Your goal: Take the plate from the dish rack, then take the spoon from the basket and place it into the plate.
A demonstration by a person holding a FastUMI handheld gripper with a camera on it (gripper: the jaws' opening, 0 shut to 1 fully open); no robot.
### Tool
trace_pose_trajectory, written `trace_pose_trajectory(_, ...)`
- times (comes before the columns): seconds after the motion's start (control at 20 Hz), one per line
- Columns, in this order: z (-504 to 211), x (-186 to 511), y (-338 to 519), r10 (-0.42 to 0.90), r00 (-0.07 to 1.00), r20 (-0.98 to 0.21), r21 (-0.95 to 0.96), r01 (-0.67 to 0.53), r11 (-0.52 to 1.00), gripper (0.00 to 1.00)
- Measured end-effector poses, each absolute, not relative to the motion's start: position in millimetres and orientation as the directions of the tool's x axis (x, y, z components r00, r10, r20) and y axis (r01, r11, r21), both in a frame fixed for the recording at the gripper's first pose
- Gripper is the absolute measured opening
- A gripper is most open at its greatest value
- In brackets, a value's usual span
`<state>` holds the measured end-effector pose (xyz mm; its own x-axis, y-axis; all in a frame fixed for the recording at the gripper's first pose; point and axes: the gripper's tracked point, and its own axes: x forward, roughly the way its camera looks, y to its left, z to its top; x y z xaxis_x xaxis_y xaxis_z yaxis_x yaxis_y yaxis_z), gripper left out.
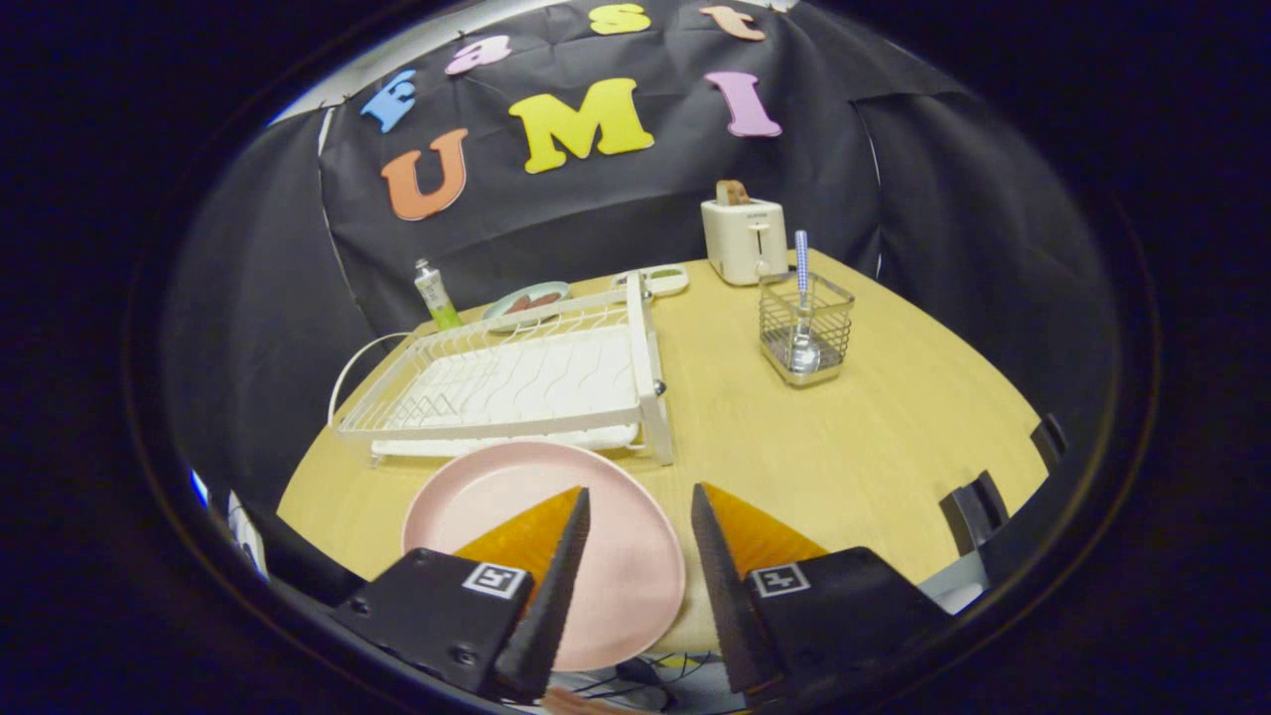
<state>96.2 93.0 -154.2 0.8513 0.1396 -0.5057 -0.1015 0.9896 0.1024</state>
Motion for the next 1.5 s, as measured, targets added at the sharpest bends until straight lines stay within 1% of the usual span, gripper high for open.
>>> trace_pose_trajectory(0.1, -153, 101, 84, 0.112, 0.876, -0.470, 0.064, -0.093, 0.994, 0.83)
trace_pose_trajectory(0.15, -153, 102, 84, 0.118, 0.883, -0.455, 0.062, -0.101, 0.993, 0.86)
trace_pose_trajectory(0.2, -152, 103, 84, 0.134, 0.887, -0.443, 0.069, -0.115, 0.991, 0.93)
trace_pose_trajectory(0.55, -123, 130, 41, 0.092, 0.952, -0.291, 0.006, -0.095, 0.995, 0.97)
trace_pose_trajectory(0.8, -102, 175, -4, 0.036, 0.979, -0.201, -0.027, -0.042, 0.999, 0.99)
trace_pose_trajectory(1.15, -75, 256, -40, 0.029, 0.976, -0.214, -0.039, -0.038, 0.999, 1.00)
trace_pose_trajectory(1.4, -67, 321, -52, 0.013, 0.959, -0.284, -0.035, -0.023, 0.999, 1.00)
trace_pose_trajectory(1.5, -67, 345, -61, -0.013, 0.954, -0.298, -0.007, 0.011, 1.000, 1.00)
